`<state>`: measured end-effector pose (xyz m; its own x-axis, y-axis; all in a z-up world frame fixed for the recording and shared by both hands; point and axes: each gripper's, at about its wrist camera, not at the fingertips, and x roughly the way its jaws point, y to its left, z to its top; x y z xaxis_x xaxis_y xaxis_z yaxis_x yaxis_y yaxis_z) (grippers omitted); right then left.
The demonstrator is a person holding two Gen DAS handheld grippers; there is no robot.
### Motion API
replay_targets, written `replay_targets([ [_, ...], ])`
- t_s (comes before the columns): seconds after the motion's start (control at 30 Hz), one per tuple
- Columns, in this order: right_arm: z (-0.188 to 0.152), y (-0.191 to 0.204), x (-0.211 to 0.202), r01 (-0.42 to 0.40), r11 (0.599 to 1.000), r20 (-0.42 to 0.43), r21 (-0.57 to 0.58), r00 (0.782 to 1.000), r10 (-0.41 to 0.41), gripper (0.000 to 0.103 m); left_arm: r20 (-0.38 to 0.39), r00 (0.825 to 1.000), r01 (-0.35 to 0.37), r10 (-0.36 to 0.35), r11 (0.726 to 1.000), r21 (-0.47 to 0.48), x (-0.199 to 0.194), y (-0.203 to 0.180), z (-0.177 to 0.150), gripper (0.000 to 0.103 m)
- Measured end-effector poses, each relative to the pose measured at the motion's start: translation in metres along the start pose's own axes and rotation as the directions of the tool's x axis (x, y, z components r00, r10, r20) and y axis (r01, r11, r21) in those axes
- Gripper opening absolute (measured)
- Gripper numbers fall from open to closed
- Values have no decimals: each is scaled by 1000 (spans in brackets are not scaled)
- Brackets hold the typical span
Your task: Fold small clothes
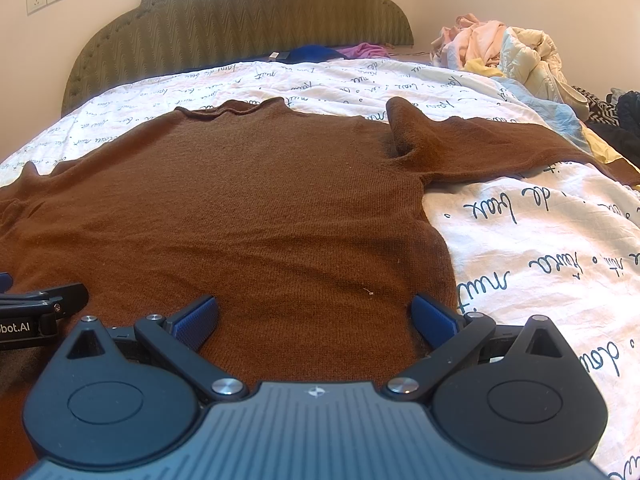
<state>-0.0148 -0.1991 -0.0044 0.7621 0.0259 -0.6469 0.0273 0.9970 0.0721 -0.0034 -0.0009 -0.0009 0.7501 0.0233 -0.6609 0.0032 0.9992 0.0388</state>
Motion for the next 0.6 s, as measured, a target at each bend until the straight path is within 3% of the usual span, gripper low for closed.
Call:
replay_targets([
  [0.47, 2, 1, -2, 0, 1000, -3, -4, 1000, 0, 103, 1, 1000, 1, -1, 1000, -1, 0, 0, 0, 103],
  [0.53, 7, -4, -8, -47, 999, 2, -3, 999, 47, 103, 0, 1000, 1, -1, 1000, -1, 0, 0, 1, 103],
  [0.6, 18, -38, -24, -179, 977, 92, 114, 981, 169, 103, 1, 1000, 1, -1, 1000, -1, 0, 0, 0, 103],
])
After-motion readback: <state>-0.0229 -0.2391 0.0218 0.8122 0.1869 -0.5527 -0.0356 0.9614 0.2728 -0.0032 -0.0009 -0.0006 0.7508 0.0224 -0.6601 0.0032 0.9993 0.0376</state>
